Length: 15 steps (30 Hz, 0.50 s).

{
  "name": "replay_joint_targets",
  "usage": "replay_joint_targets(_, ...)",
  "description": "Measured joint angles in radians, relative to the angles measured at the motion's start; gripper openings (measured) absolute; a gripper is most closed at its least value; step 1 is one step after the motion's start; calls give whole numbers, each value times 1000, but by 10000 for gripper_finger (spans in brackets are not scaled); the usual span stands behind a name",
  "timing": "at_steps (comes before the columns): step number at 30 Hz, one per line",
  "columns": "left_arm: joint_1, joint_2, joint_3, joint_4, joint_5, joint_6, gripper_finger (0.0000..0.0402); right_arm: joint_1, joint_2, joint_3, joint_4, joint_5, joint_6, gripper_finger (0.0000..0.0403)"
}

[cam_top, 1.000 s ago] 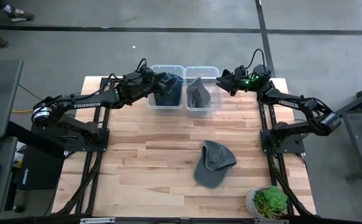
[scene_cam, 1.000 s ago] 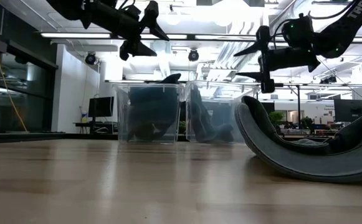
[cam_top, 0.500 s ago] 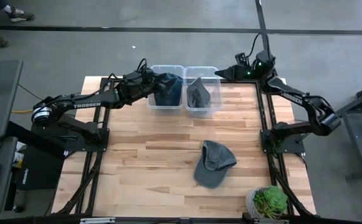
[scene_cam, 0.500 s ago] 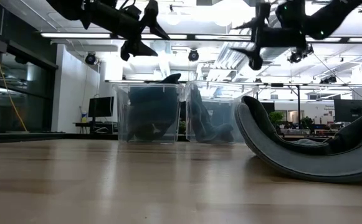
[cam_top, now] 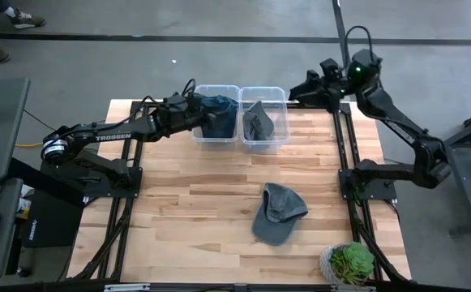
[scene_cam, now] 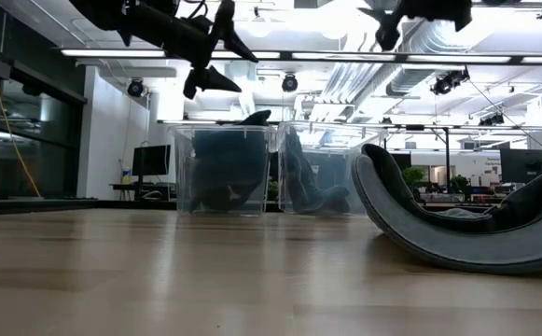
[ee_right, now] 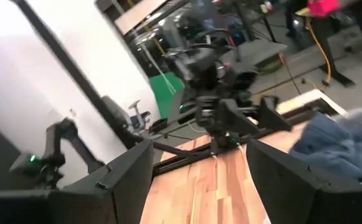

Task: Pick & Place hat
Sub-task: Put the gray cap into the right transparent bin

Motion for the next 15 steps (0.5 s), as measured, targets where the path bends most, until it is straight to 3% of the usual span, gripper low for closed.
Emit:
replay_joint_targets(6, -11, 0, 0, -18, 83, -56, 275, 63, -110, -11, -162, 4, -164, 251)
replay_joint_targets(15, -136, 0, 0, -54, -13, -104, 275, 203, -178, -11, -506, 63, -428, 251)
